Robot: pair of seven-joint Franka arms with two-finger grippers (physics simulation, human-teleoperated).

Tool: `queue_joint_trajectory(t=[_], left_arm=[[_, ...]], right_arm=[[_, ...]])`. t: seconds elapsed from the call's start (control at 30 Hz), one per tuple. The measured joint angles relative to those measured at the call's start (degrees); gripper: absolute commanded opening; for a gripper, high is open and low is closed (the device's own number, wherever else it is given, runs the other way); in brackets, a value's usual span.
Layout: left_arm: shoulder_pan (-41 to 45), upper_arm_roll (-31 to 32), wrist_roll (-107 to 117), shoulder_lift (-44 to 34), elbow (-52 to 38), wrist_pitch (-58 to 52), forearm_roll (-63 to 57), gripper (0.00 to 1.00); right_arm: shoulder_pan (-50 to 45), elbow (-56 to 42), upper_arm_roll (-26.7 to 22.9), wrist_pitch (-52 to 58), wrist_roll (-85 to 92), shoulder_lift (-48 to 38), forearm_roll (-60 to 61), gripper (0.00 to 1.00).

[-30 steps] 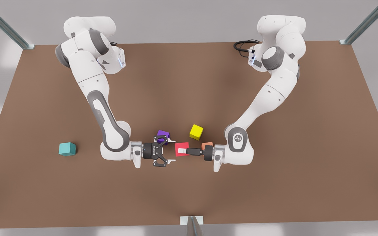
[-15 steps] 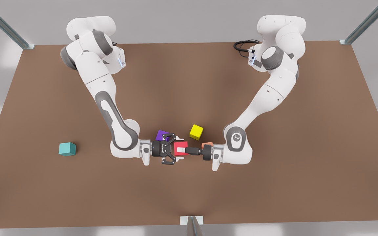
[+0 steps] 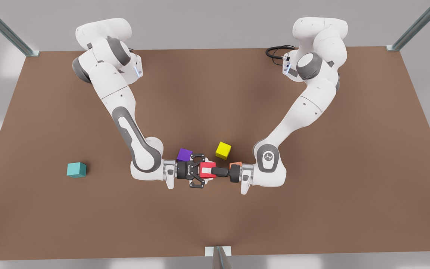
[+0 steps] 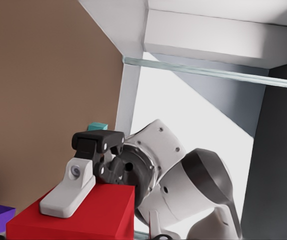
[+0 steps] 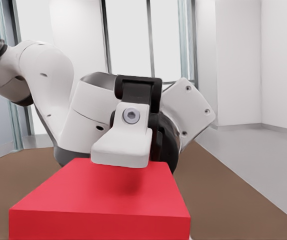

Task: Pick up red wooden cube and pass to hand red wooden cube and place in blue wooden cube

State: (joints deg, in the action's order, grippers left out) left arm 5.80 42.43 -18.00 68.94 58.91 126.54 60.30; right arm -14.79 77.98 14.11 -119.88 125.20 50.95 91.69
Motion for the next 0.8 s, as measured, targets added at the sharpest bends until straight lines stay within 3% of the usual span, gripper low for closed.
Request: queue_joint_trajectory(t=[0.17, 0.33, 0.43, 0.53, 0.57, 0.6, 0.63, 0.67, 0.8], left_arm=[[-2.8, -0.2, -0.6, -0.6, 0.1, -0.8, -1.6, 1.00], [-12.8, -0.1, -0.8, -2.6, 0.4, -6.2, -7.8, 1.00], [-21.9, 0.2, 0.7, -13.3, 0.1, -17.1, -28.2, 1.00], [-23.1, 0.8, 3.8, -26.3, -0.1, -31.3, -54.1, 1.00], [-22.7, -3.2, 4.8, -31.4, 2.9, -34.2, -59.3, 1.00], [-14.0, -17.5, 5.7, -41.8, 13.3, -34.6, -60.8, 1.00], [-7.2, -27.1, 6.5, -48.8, 19.9, -34.9, -61.0, 1.00], [-4.0, -32.1, 7.3, -51.8, 21.3, -35.9, -61.2, 1.00], [-1.1, -36.3, 9.9, -54.7, 22.1, -39.4, -61.6, 1.00]], right_arm=[[0.2, 0.0, 0.0, 0.0, 0.0, 0.0, -0.1, 0.51], [4.8, 0.5, -0.1, 1.5, 0.1, -0.2, -1.9, 0.51], [11.3, 0.4, -0.5, 4.5, -0.1, -0.6, -9.6, 0.51], [17.3, -1.9, -3.3, 8.3, -1.6, -3.4, -27.9, 0.51], [17.8, -5.2, -6.1, 10.5, -2.7, -4.0, -35.3, 0.52], [18.1, -7.4, -9.5, 12.6, -4.0, -4.6, -42.3, 0.52], [18.3, -8.6, -11.6, 14.4, -5.4, -5.2, -48.9, 0.52], [18.2, -8.9, -13.3, 15.9, -6.8, -6.3, -55.3, 0.52], [18.4, -3.2, -15.7, 16.9, -12.6, -12.1, -76.1, 0.51]])
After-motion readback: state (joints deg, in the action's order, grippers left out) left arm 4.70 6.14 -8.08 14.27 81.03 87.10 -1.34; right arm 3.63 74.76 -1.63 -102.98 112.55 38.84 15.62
